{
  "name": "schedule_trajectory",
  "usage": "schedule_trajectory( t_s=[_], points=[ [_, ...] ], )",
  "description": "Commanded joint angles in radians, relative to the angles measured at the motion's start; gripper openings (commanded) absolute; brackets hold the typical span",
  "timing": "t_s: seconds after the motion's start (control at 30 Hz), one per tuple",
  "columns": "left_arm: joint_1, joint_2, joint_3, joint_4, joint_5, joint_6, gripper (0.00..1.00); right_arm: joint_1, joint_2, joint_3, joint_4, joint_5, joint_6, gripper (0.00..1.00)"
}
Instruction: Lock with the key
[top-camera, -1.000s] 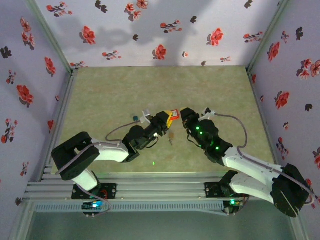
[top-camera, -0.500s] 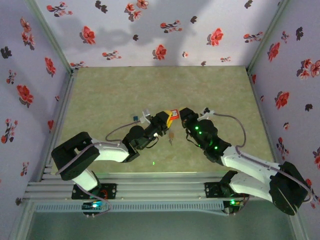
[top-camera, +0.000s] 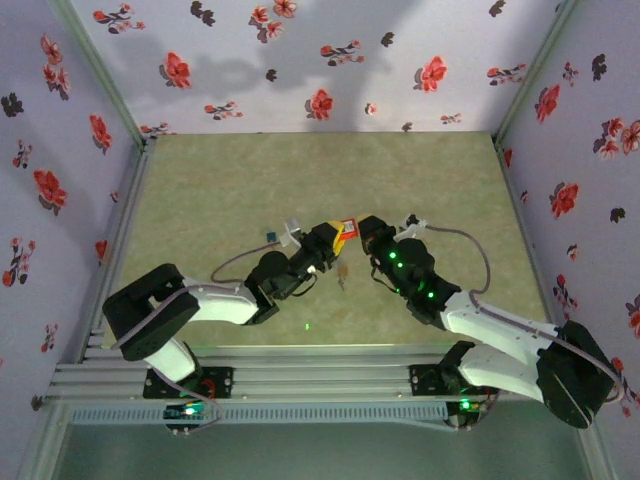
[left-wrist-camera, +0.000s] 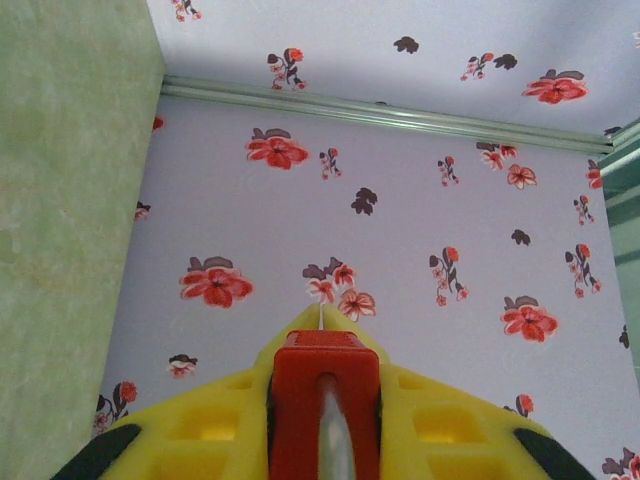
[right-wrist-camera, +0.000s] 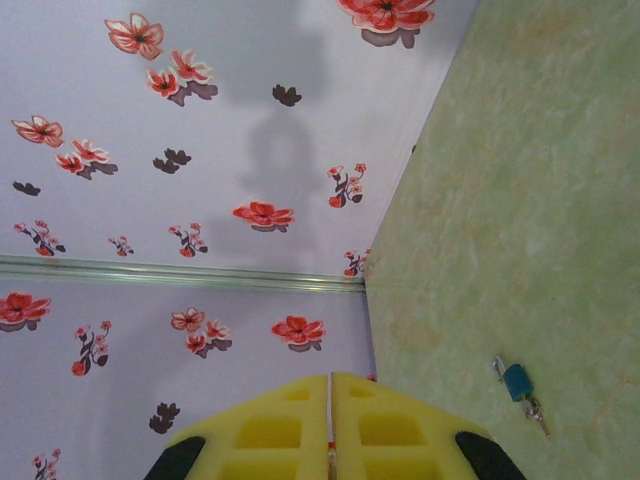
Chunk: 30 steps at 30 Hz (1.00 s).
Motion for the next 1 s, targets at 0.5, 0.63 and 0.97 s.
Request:
schedule_trajectory(
  t_s=[0.5,0.63,0.97],
  points=[
    [-0.010,0.010,0.030,0.055,-0.020,0.012,0.00,-0.005,0.033,-0.024,0.069,-0.048,-0.074,0.00],
    [-0.011,0.009,0.028,0.054,-0.020,0.020,0.00,-0.004,0.023,-0.037,0.072,-0.045,-0.095,0.00],
    [-0.011,0.013,0.027,0.052,-0.021,0.037,0.00,-0.005,0.045,-0.041,0.074,-0.058,-0.070,0.00]
  ],
)
